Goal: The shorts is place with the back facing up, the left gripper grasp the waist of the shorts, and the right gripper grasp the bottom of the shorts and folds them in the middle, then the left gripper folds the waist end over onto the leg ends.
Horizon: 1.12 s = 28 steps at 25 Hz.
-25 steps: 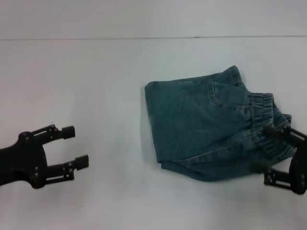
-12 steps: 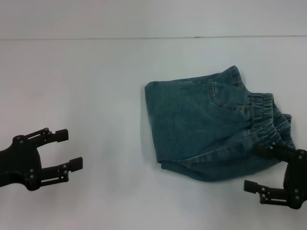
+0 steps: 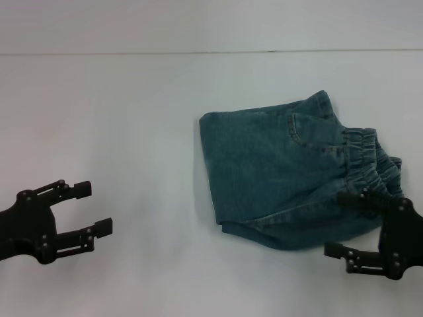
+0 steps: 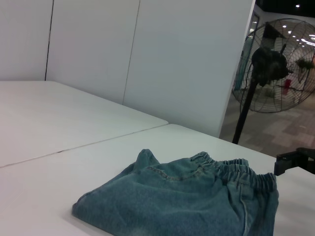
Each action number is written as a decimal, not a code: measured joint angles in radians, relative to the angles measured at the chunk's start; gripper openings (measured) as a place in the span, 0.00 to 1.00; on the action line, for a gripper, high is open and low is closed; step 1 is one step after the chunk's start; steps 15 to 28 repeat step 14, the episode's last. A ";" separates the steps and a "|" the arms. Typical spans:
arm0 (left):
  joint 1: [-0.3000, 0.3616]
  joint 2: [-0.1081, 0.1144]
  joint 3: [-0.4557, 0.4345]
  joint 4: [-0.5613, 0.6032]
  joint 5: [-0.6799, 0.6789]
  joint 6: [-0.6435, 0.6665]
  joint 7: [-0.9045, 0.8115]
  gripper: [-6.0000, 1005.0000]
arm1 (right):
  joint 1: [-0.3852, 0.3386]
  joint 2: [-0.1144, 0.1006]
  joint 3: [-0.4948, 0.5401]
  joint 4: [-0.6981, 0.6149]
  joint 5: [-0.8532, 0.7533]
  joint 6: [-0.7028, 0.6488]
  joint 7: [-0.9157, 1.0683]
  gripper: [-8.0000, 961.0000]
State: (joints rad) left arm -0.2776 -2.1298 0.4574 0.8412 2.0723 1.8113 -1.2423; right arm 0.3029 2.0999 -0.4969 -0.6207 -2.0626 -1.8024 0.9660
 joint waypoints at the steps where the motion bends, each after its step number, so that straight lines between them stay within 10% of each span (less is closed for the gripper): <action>1: 0.000 0.000 0.000 0.000 0.000 -0.001 0.000 0.85 | 0.005 0.000 -0.002 0.006 0.000 0.000 -0.003 0.94; 28: 0.012 -0.006 -0.003 -0.001 0.000 -0.032 0.002 0.85 | 0.064 -0.002 -0.033 0.051 -0.004 0.040 -0.009 0.94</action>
